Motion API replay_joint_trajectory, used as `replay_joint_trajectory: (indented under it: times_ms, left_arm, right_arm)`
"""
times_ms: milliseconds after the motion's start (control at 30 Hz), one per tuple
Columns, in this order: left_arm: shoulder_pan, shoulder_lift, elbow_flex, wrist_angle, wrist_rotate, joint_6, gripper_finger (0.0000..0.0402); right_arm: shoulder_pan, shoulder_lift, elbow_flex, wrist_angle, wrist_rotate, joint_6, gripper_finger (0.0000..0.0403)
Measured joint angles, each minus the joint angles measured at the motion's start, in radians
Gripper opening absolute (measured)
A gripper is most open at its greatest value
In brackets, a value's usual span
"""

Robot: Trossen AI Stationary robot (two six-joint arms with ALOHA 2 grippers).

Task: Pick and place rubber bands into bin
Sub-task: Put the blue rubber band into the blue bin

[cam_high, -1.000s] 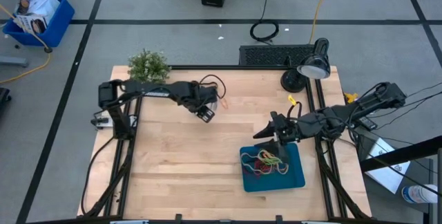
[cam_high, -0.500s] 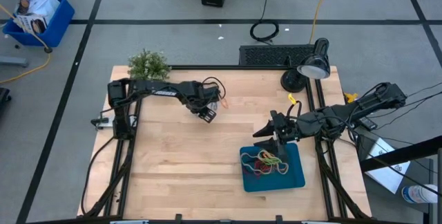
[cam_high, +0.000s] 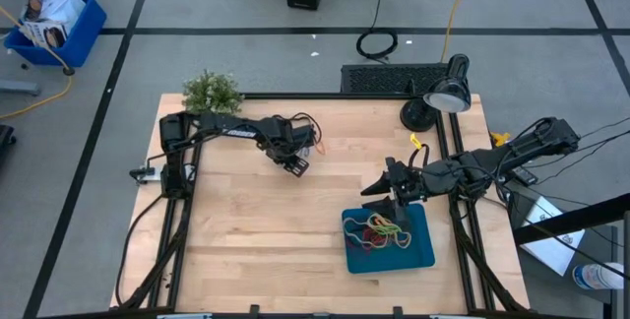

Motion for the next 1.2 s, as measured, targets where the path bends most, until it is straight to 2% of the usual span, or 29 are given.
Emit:
replay_joint_trajectory:
  times_ms: [133,600,933,1200]
  left_arm:
    - [-0.003,0.002,0.000,0.002,-0.001,0.012,0.0161]
    - [-0.004,0.003,0.000,0.005,-0.035,0.064,0.0009]
    - [-0.034,-0.037,-0.006,-0.006,0.027,0.107,0.0005]
    - [-0.104,-0.244,-0.006,0.039,0.083,0.097,0.0006]
  right_arm:
    - [0.000,0.000,0.000,-0.002,0.000,-0.014,0.0162]
    - [0.000,0.000,0.000,-0.001,0.000,-0.022,0.0160]
    - [0.001,0.000,0.000,0.006,-0.004,-0.004,0.0161]
    - [0.001,0.005,0.000,0.027,0.004,-0.007,0.0164]
